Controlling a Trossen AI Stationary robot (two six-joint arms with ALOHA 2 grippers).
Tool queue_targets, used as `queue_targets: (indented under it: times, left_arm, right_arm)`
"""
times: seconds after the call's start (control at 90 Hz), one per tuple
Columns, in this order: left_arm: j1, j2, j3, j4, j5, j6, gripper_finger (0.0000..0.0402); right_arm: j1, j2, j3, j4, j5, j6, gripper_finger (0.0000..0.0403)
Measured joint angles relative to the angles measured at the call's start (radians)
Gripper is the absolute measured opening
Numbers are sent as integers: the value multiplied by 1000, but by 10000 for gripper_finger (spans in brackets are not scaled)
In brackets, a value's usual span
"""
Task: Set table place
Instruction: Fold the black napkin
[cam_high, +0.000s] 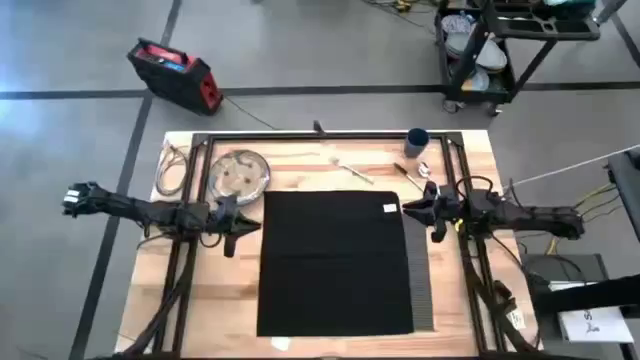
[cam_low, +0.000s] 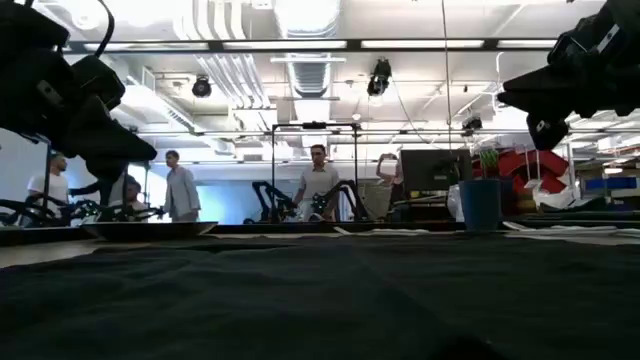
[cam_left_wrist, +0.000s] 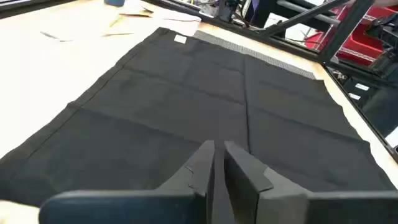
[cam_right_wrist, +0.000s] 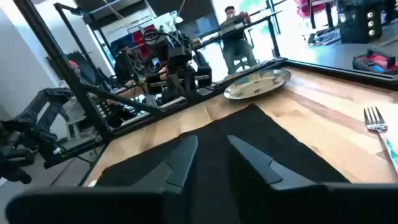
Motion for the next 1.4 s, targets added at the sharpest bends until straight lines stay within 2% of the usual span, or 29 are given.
queue_targets:
  times: [0.378, 0.978, 1.4]
  left_arm:
    - [0, 0, 0, 0, 0, 0, 20]
    - [0, 0, 0, 0, 0, 0, 20]
    - [0, 0, 0, 0, 0, 0, 20]
  right_arm:
    - [0, 0, 0, 0, 0, 0, 82]
    - [0, 0, 0, 0, 0, 0, 43]
    - [0, 0, 0, 0, 0, 0, 67]
